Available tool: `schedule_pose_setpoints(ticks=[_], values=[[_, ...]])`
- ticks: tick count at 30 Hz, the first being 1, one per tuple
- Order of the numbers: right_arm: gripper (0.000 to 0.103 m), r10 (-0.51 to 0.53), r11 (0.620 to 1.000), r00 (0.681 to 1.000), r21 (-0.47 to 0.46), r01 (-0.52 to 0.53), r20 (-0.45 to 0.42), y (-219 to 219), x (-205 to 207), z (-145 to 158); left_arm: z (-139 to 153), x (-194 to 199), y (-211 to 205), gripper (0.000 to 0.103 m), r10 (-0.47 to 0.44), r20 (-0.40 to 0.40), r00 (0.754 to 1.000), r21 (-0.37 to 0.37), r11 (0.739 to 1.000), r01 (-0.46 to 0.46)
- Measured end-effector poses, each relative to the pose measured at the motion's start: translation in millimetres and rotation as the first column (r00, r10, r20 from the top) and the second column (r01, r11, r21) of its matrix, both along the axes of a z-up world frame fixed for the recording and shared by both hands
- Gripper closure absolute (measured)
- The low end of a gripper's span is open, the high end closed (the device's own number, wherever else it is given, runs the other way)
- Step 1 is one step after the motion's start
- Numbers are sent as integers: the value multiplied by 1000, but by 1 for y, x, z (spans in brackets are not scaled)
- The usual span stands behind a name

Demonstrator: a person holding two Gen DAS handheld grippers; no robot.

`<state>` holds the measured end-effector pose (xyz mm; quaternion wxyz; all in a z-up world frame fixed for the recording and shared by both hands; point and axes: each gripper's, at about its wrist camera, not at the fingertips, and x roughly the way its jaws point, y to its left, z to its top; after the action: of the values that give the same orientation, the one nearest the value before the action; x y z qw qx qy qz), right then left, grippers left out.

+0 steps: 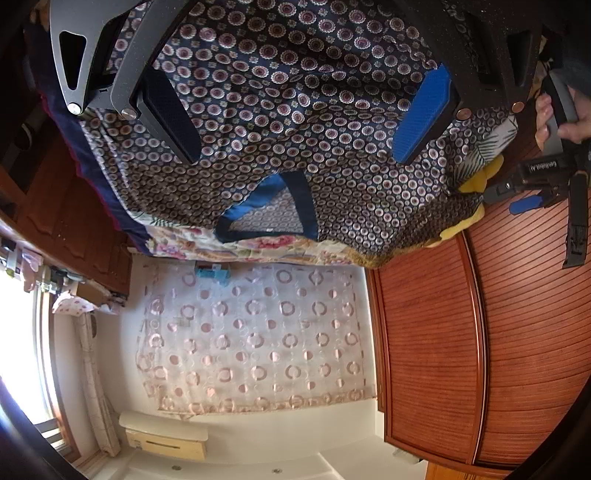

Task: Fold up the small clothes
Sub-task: 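Grasp the shirt edge with the left gripper and lift it up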

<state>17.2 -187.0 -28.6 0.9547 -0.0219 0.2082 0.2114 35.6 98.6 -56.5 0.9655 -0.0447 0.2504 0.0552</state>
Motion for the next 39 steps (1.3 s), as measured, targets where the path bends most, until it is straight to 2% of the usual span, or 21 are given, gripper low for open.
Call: schedule_pose_setpoints(ticks=[5, 8, 14, 18, 21, 26, 28, 30, 33, 36, 39], values=[[2, 43, 999, 998, -20, -44, -49, 8, 17, -13, -16, 7, 34, 0, 24, -57, 998, -15, 1000, -25], [4, 71, 997, 994, -36, -74, -82, 17, 29, -19, -21, 9, 49, 0, 55, -77, 996, 17, 998, -54], [4, 98, 993, 989, -54, -105, -114, 26, 41, -23, -35, 33, 75, 0, 58, -147, 987, 75, 996, -48], [4, 110, 991, 986, -66, -119, -126, 33, 48, -22, -38, 49, 86, 20, 21, -157, 987, 83, 996, -8], [4, 120, 988, 985, -79, -131, -127, 37, 53, -22, -44, 64, 90, 29, -13, -190, 982, 113, 993, 35], [4, 130, 988, 981, -69, -141, -143, 38, 67, -22, -59, 79, 93, 35, -8, -263, 965, 205, 977, 64], [4, 138, 987, 979, -67, -149, -151, 40, 72, -21, -65, 84, 96, 41, 4, -285, 959, 226, 972, 63], [4, 149, 985, 976, -65, -161, -156, 45, 73, -22, -68, 88, 98, 58, 20, -291, 957, 262, 963, 59], [4, 162, 982, 973, -66, -175, -163, 50, 77, -24, -67, 91, 103, 84, -16, -299, 954, 238, 967, 90], [4, 168, 981, 971, -64, -181, -169, 51, 76, -26, -56, 86, 104, 95, 6, -266, 964, 267, 961, 67], [4, 167, 982, 970, -61, -180, -174, 49, 77, -29, -35, 80, 102, 98, 11, -212, 977, 279, 959, 49]])
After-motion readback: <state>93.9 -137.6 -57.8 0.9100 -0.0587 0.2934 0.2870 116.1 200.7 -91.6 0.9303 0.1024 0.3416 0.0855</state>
